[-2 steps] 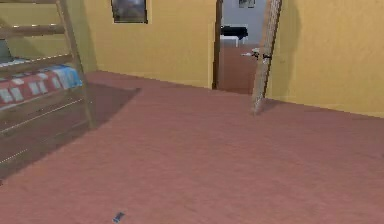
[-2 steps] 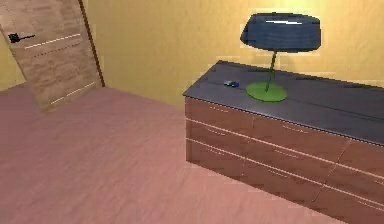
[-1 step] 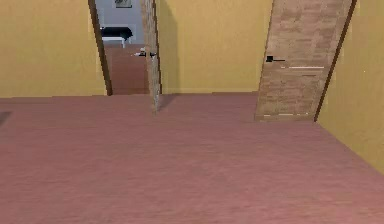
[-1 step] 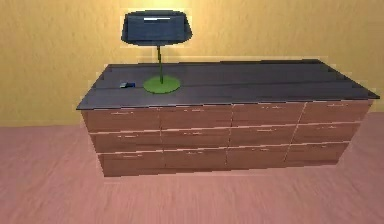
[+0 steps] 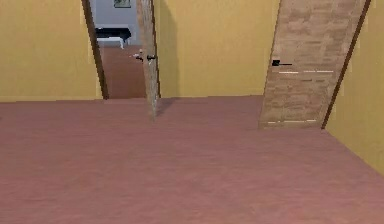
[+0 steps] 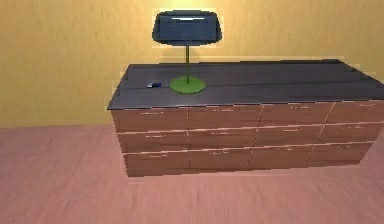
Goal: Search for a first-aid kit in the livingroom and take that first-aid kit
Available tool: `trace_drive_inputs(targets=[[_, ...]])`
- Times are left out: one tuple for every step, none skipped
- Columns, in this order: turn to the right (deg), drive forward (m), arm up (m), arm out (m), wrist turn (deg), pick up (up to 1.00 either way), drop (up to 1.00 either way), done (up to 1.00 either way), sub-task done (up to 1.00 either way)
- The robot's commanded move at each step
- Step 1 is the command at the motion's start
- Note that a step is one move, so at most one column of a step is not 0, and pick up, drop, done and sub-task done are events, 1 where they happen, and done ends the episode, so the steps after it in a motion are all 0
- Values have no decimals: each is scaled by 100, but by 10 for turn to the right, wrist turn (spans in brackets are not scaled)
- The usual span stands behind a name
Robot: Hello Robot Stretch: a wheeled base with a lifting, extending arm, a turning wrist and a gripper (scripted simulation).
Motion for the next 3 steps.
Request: trace_drive_inputs(targets=[[90,0,0,0,0,0,0,0,0],[0,100,0,0,0,0,0,0,0],[0,100,0,0,0,0,0,0,0]])
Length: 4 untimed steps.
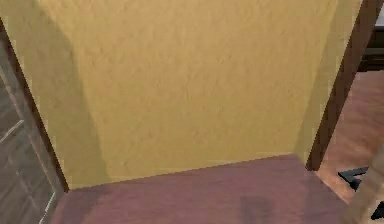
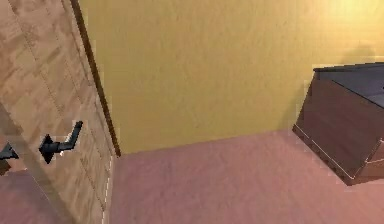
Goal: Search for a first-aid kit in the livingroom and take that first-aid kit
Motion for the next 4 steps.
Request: trace_drive_inputs(targets=[[0,60,0,0,0,0,0,0,0],[420,0,0,0,0,0,0,0,0],[0,100,0,0,0,0,0,0,0],[150,0,0,0,0,0,0,0,0]])
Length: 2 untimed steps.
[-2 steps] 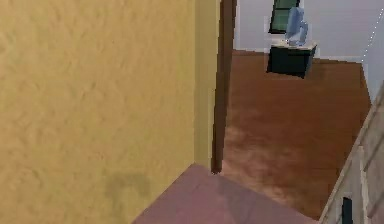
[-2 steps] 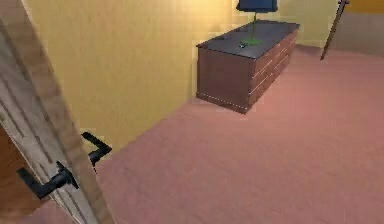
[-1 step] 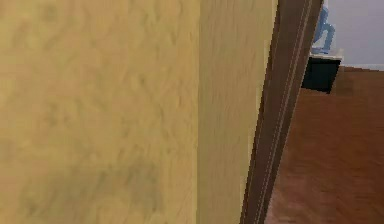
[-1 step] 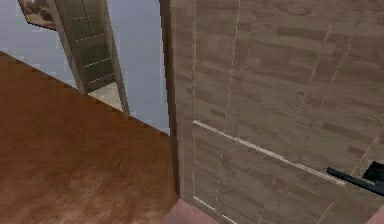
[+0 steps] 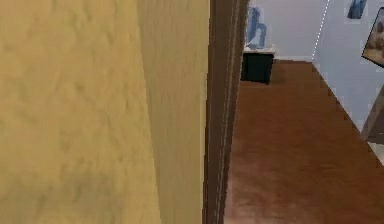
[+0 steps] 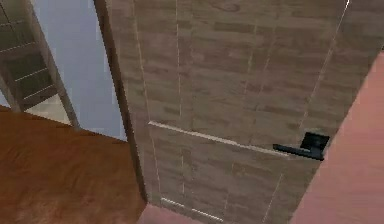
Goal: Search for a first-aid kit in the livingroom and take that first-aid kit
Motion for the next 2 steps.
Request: trace_drive_inputs(targets=[[0,10,0,0,0,0,0,0,0],[450,0,0,0,0,0,0,0,0]])
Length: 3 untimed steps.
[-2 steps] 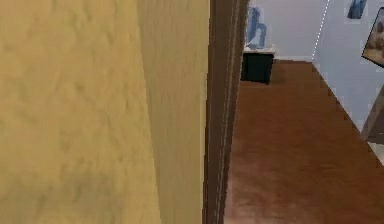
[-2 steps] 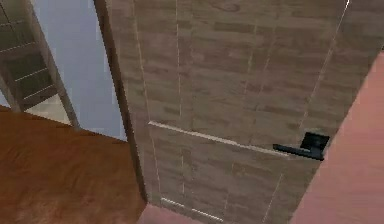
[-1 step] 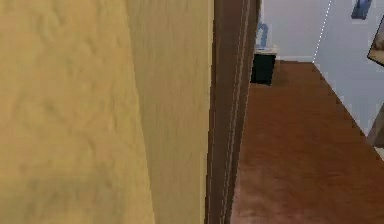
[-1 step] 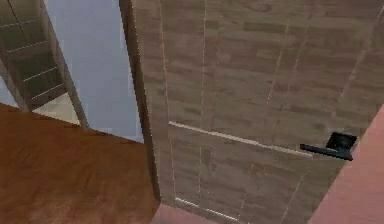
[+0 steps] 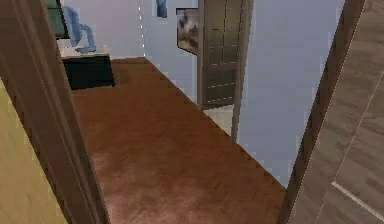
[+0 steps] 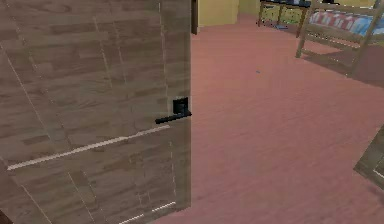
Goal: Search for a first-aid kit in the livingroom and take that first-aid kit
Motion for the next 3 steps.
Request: trace_drive_inputs(targets=[[180,0,0,0,0,0,0,0,0],[0,45,0,0,0,0,0,0,0],[-450,0,0,0,0,0,0,0,0]])
